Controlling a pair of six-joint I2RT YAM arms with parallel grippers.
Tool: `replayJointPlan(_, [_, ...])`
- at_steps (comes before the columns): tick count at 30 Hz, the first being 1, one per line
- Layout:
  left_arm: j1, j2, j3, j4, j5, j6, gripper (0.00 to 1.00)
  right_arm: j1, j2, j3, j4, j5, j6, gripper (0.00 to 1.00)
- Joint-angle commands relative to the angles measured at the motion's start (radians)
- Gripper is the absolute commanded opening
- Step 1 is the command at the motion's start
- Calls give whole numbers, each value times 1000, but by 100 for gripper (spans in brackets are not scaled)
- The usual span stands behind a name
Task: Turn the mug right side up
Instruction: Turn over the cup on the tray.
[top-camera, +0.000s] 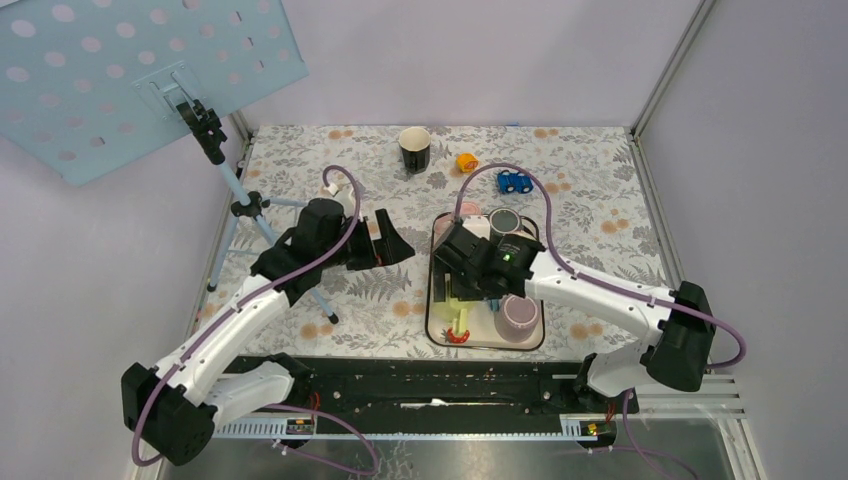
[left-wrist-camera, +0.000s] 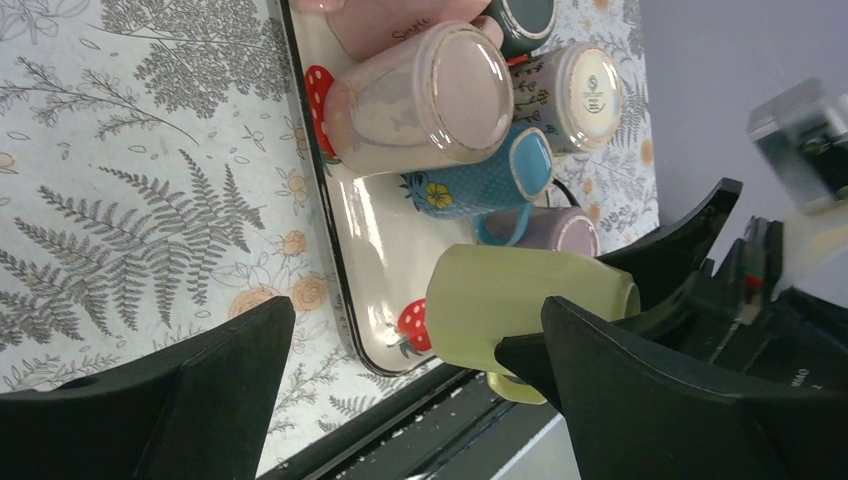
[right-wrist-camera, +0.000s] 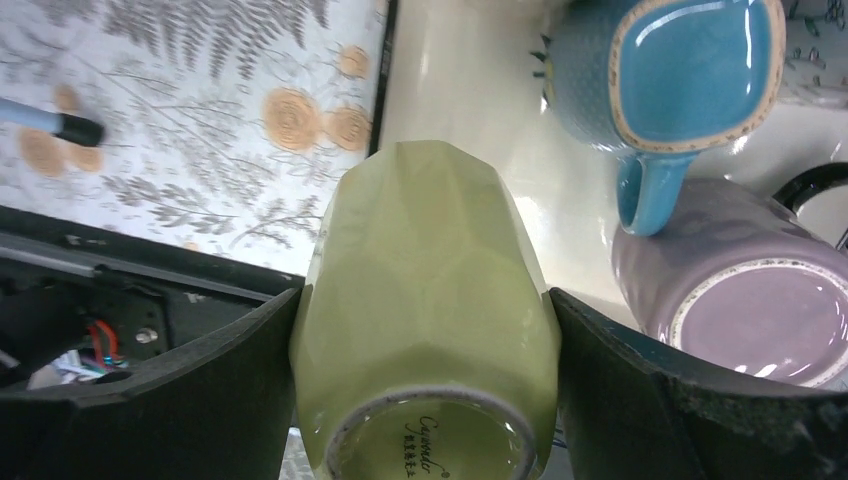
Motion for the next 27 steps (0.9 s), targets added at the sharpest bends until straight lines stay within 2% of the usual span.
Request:
replayJointPlan(1, [10, -54, 10, -22, 47, -36, 99, 3, -40, 126, 30, 33, 7, 15])
replayJointPlan(9, [31, -95, 70, -115, 20, -51, 99, -127, -33, 155, 136, -82, -60, 13])
replayJointPlan(14, [72, -91, 81, -103, 126, -77, 99, -208, -23, 161, 230, -161, -86, 13])
replayJointPlan(18, [113, -76, 60, -18, 262, -137, 98, -269, -24, 138, 353, -269, -83, 13])
replayJointPlan(23, [141, -63, 5, 172, 422, -247, 98, -321, -40, 99, 549, -364, -47, 13])
replayJointPlan(27, [153, -50, -3, 225, 490, -269, 98, -352, -40, 73, 686, -441, 9, 13])
